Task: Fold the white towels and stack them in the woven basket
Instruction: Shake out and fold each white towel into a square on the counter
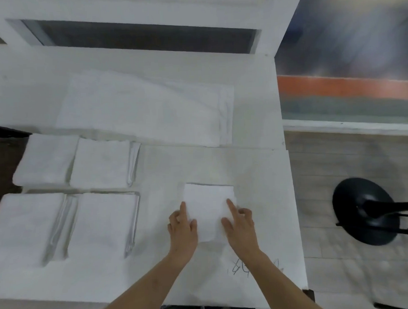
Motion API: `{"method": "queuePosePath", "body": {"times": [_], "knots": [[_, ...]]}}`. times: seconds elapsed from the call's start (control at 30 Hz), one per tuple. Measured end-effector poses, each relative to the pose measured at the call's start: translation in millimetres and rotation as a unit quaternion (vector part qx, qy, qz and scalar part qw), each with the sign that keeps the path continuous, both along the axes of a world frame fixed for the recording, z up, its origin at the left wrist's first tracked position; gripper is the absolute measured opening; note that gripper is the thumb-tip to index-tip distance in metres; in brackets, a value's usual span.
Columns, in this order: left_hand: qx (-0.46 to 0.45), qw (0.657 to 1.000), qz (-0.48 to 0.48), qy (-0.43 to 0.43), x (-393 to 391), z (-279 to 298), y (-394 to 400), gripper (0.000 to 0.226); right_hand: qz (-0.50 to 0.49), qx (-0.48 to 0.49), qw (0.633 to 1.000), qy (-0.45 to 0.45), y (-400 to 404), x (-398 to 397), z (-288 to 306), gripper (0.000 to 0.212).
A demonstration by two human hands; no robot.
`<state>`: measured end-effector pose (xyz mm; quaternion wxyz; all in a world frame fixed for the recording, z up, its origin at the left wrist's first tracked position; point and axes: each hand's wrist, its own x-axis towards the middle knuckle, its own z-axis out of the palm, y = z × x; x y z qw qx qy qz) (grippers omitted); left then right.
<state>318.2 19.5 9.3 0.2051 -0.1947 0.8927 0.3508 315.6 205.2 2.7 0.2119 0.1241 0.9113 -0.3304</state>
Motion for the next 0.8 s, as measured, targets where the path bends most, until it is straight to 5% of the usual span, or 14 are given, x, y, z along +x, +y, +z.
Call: {"method": "queuePosePath", "body": {"times": [0.27, 0.53, 0.8], "knots": [[0.125, 0.988, 0.074, -0.043, -18, 21, -24, 0.066, -0.098, -0.128, 0.987, 0.003, -20, -3, 19, 0.045], [0.132, 0.984, 0.096, 0.077, -44, 72, -105, 0.063, -0.093, -0.16, 0.981, 0.055, -107, -34, 52, 0.04], [0.15, 0.961, 0.17, 0.159, -63, 92, -277, 0.062, -0.038, -0.209, 0.975, 0.063, -274, -74, 75, 0.036]]}}
